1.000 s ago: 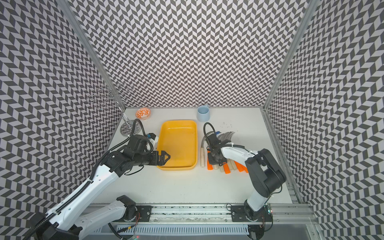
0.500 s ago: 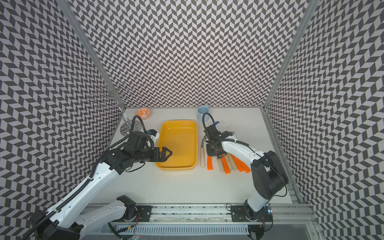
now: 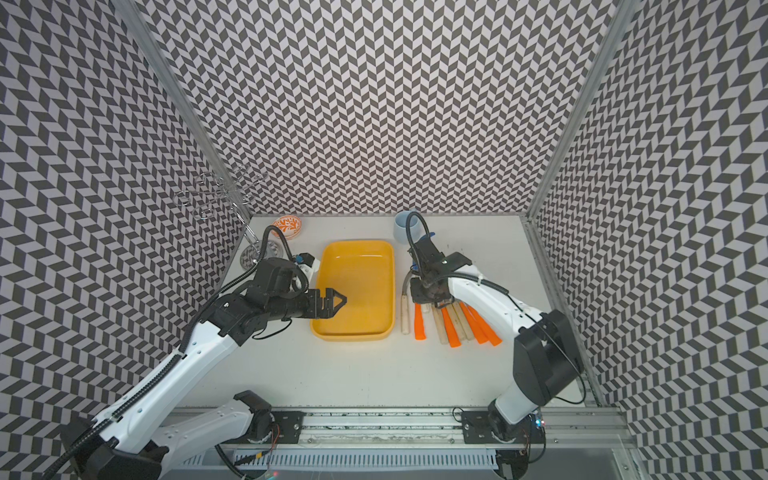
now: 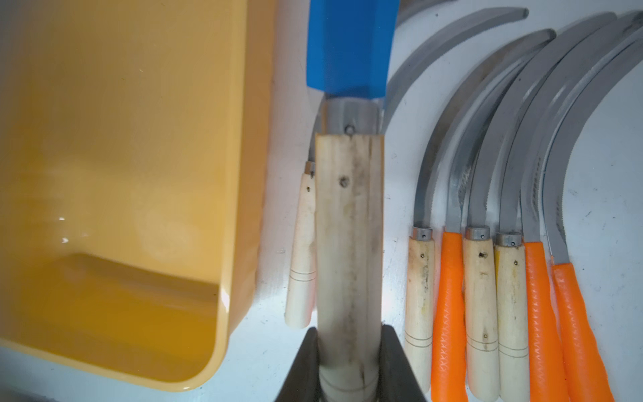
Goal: Put small sickles into storage boxes
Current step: Pick up the sickle at the center of the board, then place the sickle in the storage box.
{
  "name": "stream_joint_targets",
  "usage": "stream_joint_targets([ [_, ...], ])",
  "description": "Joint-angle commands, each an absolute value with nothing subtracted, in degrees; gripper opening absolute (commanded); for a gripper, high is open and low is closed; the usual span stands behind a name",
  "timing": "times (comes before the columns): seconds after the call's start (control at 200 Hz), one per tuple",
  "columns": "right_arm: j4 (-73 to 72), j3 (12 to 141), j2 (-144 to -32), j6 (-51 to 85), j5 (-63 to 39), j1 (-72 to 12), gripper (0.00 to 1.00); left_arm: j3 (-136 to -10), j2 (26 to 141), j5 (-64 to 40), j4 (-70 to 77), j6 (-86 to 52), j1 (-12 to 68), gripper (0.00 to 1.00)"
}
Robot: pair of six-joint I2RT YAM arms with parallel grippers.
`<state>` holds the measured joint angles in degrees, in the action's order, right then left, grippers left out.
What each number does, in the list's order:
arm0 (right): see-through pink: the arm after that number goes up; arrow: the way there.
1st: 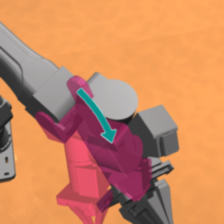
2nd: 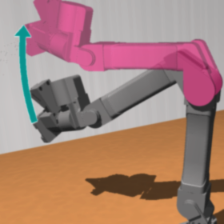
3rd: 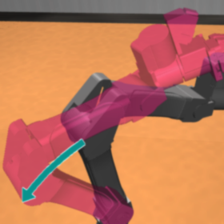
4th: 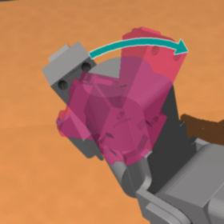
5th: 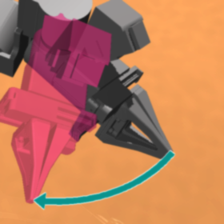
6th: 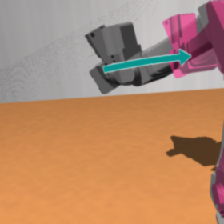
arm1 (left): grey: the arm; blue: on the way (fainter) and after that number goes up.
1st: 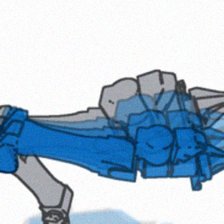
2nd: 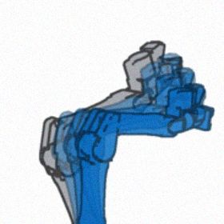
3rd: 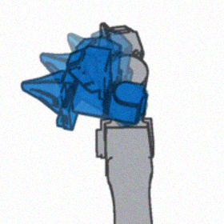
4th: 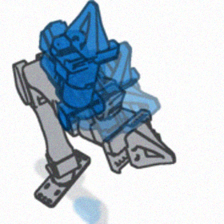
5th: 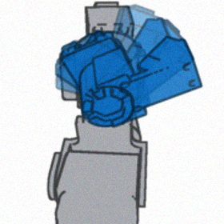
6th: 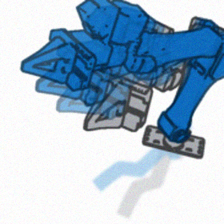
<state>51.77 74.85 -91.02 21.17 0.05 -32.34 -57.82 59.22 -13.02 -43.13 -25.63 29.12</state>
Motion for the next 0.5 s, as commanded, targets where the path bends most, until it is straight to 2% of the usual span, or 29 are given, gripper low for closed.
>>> stream_joint_targets([
  [0.0,51.7,77.9,-89.0,22.7,-3.4,-33.5,0.0,-59.5,58.6,-12.6,-41.9,-26.6,29.0,1.0],
  [0.496,48.1,84.5,-96.3,29.0,-7.6,-40.2,0.0,-56.6,53.0,-14.3,-41.6,-27.1,24.2,1.0],
])
